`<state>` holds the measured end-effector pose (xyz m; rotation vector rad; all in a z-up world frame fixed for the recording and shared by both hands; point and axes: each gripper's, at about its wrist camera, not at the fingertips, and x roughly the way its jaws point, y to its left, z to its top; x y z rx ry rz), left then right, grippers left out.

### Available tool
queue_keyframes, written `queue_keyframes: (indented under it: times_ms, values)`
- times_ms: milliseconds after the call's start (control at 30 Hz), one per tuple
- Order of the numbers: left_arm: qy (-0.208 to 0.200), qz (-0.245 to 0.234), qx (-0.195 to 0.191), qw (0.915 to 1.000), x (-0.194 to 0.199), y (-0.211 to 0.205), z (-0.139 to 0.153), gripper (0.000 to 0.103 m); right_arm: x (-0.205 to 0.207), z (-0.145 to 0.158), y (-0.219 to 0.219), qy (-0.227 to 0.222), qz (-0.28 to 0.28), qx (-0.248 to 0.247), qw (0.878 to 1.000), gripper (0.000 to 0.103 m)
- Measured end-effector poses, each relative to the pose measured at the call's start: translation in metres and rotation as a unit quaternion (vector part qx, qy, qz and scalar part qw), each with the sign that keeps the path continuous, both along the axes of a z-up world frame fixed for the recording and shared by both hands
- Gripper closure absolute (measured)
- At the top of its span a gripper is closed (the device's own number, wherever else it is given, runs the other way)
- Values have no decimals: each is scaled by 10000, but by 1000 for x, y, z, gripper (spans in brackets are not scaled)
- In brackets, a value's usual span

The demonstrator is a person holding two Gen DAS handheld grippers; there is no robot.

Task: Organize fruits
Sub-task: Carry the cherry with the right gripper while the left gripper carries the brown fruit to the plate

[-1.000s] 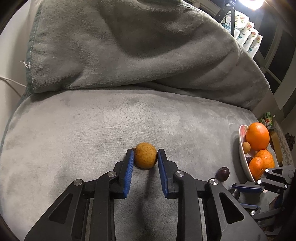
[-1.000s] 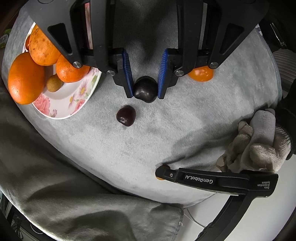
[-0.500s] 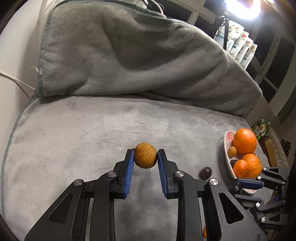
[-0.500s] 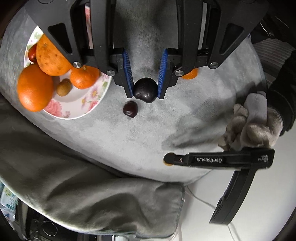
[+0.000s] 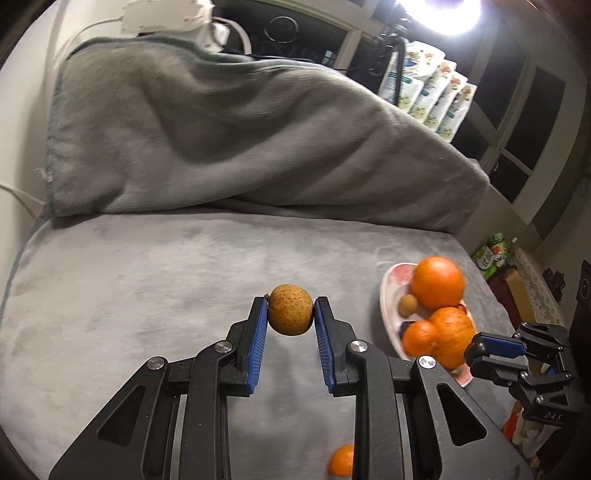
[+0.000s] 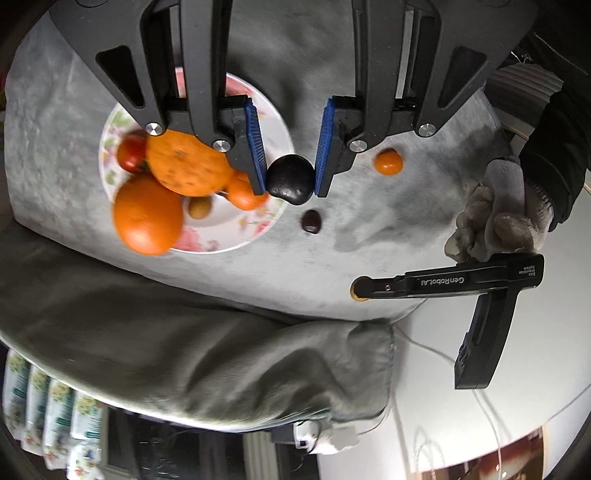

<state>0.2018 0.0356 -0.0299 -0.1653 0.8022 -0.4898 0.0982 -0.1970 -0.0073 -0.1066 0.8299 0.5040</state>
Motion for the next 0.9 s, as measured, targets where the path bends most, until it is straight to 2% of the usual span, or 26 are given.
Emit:
queue_keyframes:
  times_ms: [267, 567, 900]
  values:
    - [-51, -266, -39, 9996, -5, -34, 6, 79, -9, 7, -51, -107, -506, 161, 9985, 76]
    - [-27, -502, -18, 9987, -5, -70, 7, 79, 3, 7, -102, -214, -975, 268, 9946, 76]
    - [53, -680, 66, 9977, 7, -103, 3, 79, 9, -12, -120, -8, -1066, 375, 9936, 76]
